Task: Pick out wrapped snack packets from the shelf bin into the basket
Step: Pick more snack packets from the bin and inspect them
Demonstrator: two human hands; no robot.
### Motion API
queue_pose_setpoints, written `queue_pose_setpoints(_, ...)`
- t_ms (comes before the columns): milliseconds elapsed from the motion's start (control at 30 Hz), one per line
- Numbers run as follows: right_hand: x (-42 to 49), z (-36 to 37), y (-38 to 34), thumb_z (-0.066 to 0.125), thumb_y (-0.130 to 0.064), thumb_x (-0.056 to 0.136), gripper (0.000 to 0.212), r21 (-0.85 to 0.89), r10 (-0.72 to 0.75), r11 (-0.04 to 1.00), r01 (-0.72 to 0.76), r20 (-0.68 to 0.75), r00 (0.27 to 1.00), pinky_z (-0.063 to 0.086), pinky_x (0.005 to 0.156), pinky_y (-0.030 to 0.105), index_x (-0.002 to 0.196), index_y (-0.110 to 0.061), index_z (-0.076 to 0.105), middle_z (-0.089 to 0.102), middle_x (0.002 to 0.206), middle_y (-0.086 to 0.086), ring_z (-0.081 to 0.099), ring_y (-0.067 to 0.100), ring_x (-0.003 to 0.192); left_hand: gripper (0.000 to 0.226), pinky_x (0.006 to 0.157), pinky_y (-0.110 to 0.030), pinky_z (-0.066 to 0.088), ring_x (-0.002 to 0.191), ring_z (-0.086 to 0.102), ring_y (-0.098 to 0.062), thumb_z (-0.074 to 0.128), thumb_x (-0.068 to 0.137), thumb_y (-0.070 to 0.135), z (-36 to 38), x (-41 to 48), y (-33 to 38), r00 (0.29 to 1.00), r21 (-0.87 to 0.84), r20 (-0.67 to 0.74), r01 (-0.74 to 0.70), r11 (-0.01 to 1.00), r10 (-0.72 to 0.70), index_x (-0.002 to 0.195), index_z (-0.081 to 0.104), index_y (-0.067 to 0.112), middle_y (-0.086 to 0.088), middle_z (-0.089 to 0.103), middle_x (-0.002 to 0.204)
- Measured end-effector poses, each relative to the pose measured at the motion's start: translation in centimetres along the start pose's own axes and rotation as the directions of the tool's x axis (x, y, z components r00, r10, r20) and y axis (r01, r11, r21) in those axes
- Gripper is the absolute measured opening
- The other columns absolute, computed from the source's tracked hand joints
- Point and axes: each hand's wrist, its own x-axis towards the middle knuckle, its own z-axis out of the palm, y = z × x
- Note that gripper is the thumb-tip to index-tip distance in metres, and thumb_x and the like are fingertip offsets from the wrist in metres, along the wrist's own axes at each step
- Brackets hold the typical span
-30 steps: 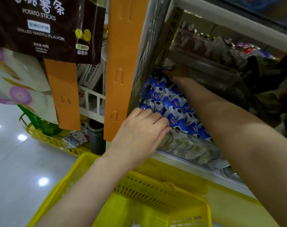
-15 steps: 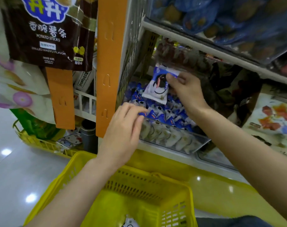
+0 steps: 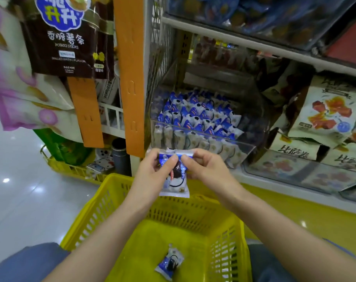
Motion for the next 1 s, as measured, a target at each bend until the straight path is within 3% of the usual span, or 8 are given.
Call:
queue_pose_setpoints(133,-0.2,0.6,1.7,0.051,-0.012,0.094,0.018,0.082,0.087,0.993,-0.084,-0.027,0.996,0.05,0.056,0.016,0.099,0.002,0.06,0.064,0.084,0.011,0.061,0.005,0.063,0.017,0.056,-0.013,0.046,0.062,0.059,0.0,0.05,0.093,0.015,-0.7,-0.3,-1.2,0.998,0.074,-0.056,-0.024,0.997,0.028,0.08,0.055,0.006,0.008,0.062,0.064)
queue_pose_setpoints(267,0.1,0.5,2.7,0.049,-0.014,0.095,0.03,-0.001,0.121,0.993,-0.121,-0.107,0.987,0.049,0.052,0.018,0.098,0.015,0.05,0.062,0.088,0.025,0.058,0.009,0.064,0.016,0.056,-0.016,0.05,0.069,0.064,-0.002,0.052,0.093,0.009,-1.7,-0.6,-1.9,0.99,0.157,-0.099,-0.088,0.984,0.105,0.077,0.054,0.013,0.004,0.065,0.074)
queue_pose_setpoints(433,0.1,0.5,3.3,0.054,-0.019,0.092,0.021,-0.332,-0.065,0.943,0.03,-0.095,0.993,0.048,0.073,0.051,0.082,-0.001,0.055,0.061,0.085,0.028,0.052,0.02,0.072,0.014,0.064,-0.025,0.055,0.082,0.065,-0.011,0.061,0.085,0.022,-2.7,-0.9,-2.3,0.999,0.216,-0.017,-0.043,0.975,0.048,0.094,0.054,0.03,0.006,0.063,0.094)
queue_pose_setpoints(533,-0.4,0.8,3.7,0.055,-0.022,0.091,0.013,-0.448,-0.172,0.884,0.136,-0.04,0.984,0.051,0.071,0.038,0.078,-0.026,0.056,0.065,0.077,-0.003,0.061,0.01,0.073,0.01,0.065,-0.035,0.055,0.078,0.061,-0.013,0.065,0.084,0.022,-2.8,-1.2,-2.5,0.996,0.376,-0.047,-0.058,0.925,0.082,0.088,0.059,0.028,0.007,0.064,0.092)
queue_pose_setpoints(633,-0.6,1.1,3.9,0.055,-0.029,0.091,0.01,-0.518,-0.204,0.838,0.172,-0.003,0.979,0.048,0.062,0.024,0.088,-0.022,0.061,0.062,0.07,-0.012,0.058,-0.001,0.066,0.015,0.061,-0.037,0.054,0.071,0.062,-0.013,0.064,0.085,0.018,-2.8,-1.6,-2.8,0.979,0.485,-0.044,-0.152,0.861,0.198,0.072,0.059,0.024,0.006,0.065,0.072)
queue_pose_setpoints(700,-0.7,1.3,3.9,0.056,-0.032,0.09,0.015,-0.541,-0.207,0.82,0.186,0.023,0.978,0.042,0.057,0.018,0.086,-0.02,0.064,0.055,0.06,-0.017,0.051,-0.004,0.057,0.019,0.059,-0.023,0.052,0.072,0.061,-0.007,0.063,0.086,0.016,-2.7,-2.0,-2.9,0.958,0.552,-0.011,-0.233,0.801,0.287,0.071,0.057,0.027,0.007,0.063,0.071)
queue_pose_setpoints(900,-0.4,1.2,3.9,0.056,-0.024,0.091,0.018,-0.17,-0.003,0.985,-0.002,-0.03,1.0,0.05,0.047,0.019,0.076,-0.019,0.063,0.062,0.068,-0.001,0.056,0.002,0.056,0.011,0.07,-0.011,0.044,0.084,0.051,0.001,0.053,0.089,0.014,-2.4,-2.7,-3.5,0.863,0.637,0.158,-0.46,0.619,0.48,0.081,0.058,0.01,0.007,0.052,0.086)
queue_pose_setpoints(1000,-0.6,1.4,4.5,0.056,-0.022,0.091,0.019,-0.154,-0.002,0.988,-0.007,-0.059,0.998,0.048,0.045,0.017,0.073,-0.019,0.062,0.063,0.069,0.001,0.058,0.002,0.056,0.014,0.076,-0.009,0.044,0.095,0.05,0.006,0.051,0.092,0.015,-2.3,-3.3,-4.3,0.887,0.63,0.157,-0.428,0.648,0.433,0.082,0.058,0.01,0.007,0.052,0.094)
